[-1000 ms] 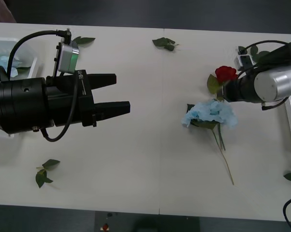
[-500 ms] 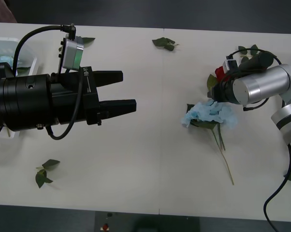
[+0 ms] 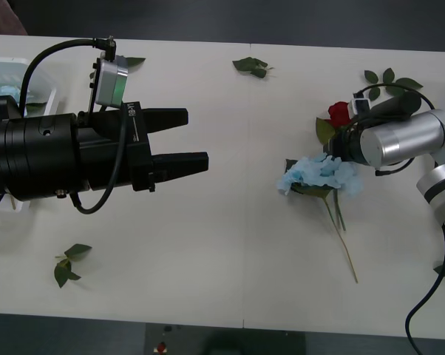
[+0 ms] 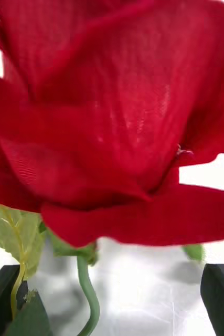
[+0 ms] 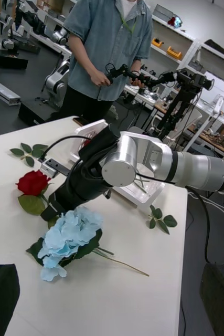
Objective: Put the red flowers into the right box and the blue flowers into the left box
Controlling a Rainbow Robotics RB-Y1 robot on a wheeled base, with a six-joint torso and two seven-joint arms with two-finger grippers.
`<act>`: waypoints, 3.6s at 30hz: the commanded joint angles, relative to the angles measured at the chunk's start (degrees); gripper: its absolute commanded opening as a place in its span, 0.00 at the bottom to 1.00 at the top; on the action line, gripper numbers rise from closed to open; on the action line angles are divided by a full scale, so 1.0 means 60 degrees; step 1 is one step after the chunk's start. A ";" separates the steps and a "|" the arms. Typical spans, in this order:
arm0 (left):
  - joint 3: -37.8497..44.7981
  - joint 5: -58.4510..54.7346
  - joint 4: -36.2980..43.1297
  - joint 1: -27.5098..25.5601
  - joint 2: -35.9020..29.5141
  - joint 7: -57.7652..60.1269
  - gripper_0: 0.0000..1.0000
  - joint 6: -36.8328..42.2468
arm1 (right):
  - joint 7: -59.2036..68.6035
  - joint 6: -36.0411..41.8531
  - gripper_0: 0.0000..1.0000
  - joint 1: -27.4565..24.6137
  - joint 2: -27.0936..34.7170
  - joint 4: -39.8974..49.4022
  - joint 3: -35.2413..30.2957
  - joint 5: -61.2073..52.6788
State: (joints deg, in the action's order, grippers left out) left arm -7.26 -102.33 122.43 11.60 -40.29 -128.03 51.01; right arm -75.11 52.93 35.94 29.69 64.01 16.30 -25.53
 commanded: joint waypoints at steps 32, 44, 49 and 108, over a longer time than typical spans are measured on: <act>0.0097 -0.0039 0.0221 0.0117 -0.0228 -0.0722 1.00 -0.0049 | 0.0170 0.3043 0.00 0.0251 0.1862 0.2837 -0.1368 -0.0344; 0.0097 -0.0039 0.0221 0.0117 -0.0228 -0.0722 1.00 -0.0049 | -0.0445 0.3673 0.00 -0.0789 0.3444 0.3057 -0.3903 -0.2043; 0.0097 -0.0039 0.0221 0.0117 -0.0228 -0.0722 1.00 -0.0049 | -0.2071 0.3673 0.00 -0.1668 0.3459 0.3042 -0.5866 -0.1882; 0.0097 -0.0039 0.0221 0.0117 -0.0228 -0.0722 1.00 -0.0049 | -0.4268 0.6134 1.00 -0.4114 0.1599 0.7041 -0.5924 -0.4153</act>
State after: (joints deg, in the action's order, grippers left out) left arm -7.26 -102.33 122.42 11.60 -40.29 -128.05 51.01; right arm -101.74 89.29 11.43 39.95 102.85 -20.58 -50.16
